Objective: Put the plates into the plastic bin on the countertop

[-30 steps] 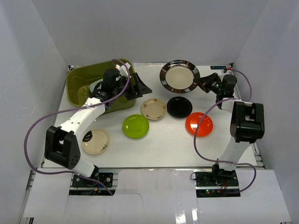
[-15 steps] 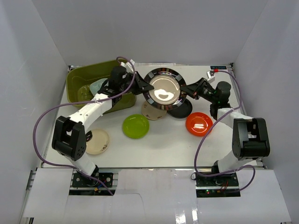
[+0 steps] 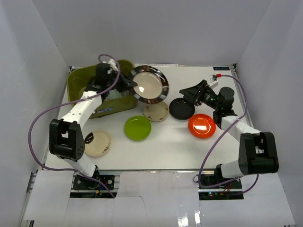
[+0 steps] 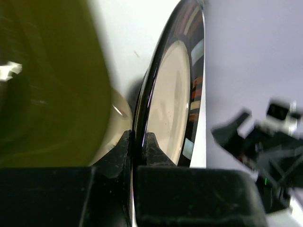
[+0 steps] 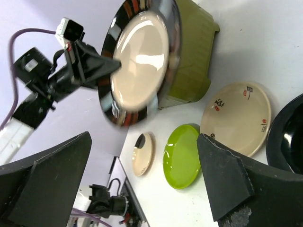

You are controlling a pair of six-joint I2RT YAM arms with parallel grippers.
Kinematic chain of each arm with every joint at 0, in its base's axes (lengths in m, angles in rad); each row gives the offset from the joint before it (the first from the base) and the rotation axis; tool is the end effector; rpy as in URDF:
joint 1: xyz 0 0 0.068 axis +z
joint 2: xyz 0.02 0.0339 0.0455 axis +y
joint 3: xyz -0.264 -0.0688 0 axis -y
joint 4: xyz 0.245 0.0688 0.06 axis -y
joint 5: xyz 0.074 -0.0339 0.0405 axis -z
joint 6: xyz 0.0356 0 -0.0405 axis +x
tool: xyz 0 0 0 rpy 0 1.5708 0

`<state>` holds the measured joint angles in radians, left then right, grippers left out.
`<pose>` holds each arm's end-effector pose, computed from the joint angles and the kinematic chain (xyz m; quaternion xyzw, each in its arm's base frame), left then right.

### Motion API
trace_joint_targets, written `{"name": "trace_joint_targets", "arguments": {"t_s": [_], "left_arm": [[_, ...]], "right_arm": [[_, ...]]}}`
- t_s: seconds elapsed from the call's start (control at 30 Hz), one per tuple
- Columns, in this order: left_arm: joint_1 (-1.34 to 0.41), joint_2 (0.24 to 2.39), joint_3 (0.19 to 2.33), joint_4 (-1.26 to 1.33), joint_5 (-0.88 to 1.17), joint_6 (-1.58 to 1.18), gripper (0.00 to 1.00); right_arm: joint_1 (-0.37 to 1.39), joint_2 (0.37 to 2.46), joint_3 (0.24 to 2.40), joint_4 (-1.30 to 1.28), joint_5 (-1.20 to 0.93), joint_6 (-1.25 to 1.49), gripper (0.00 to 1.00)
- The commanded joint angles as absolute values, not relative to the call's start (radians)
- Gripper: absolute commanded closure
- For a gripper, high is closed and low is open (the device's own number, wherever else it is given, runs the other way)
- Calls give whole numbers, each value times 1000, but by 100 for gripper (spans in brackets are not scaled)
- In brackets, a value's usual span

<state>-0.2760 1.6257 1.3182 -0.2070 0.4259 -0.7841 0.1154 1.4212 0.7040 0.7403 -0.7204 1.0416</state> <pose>0.3605 -0.1174 0.3078 -0.1091 0.8439 -0.4065 0.3327 0.3007 0.0585 0.2611 0.0666 0.6978 0.5722 0.4257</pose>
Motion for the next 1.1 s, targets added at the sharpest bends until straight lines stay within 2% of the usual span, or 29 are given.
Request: {"name": "trace_joint_targets", "arguments": {"t_s": [0.0, 0.2, 0.43, 0.53, 0.57, 0.63, 0.67, 0.73, 0.77, 0.83, 0.87, 1.07], "left_arm": [[-43, 1493, 1364, -107, 451, -859, 100], [193, 1462, 1237, -138, 457, -862, 100], [227, 1574, 1233, -167, 403, -805, 98], [227, 1621, 1252, -190, 365, -781, 88], [227, 1627, 1255, -196, 354, -775, 78], [227, 1638, 1258, -219, 316, -758, 67], [227, 1640, 1252, -221, 310, -752, 54], [227, 1638, 1241, -229, 298, -736, 41], [227, 1640, 1241, -230, 293, -733, 28], [227, 1635, 1241, -244, 298, -718, 14], [226, 1634, 1247, -253, 304, -709, 2], [225, 1530, 1253, -360, 344, -623, 2]], "right_arm": [[123, 1355, 657, 716, -690, 953, 2], [213, 1309, 658, 589, -611, 818, 2], [330, 1296, 718, 471, -525, 697, 3], [394, 1286, 729, 437, -477, 658, 9], [414, 1284, 736, 408, -457, 650, 12], [481, 1281, 738, 387, -390, 626, 14], [504, 1282, 741, 379, -373, 620, 14], [566, 1295, 747, 365, -335, 617, 16], [584, 1304, 750, 364, -324, 618, 16], [644, 1327, 762, 356, -273, 633, 17], [685, 1336, 767, 351, -250, 641, 19], [871, 1460, 851, 318, -114, 652, 21]]}}
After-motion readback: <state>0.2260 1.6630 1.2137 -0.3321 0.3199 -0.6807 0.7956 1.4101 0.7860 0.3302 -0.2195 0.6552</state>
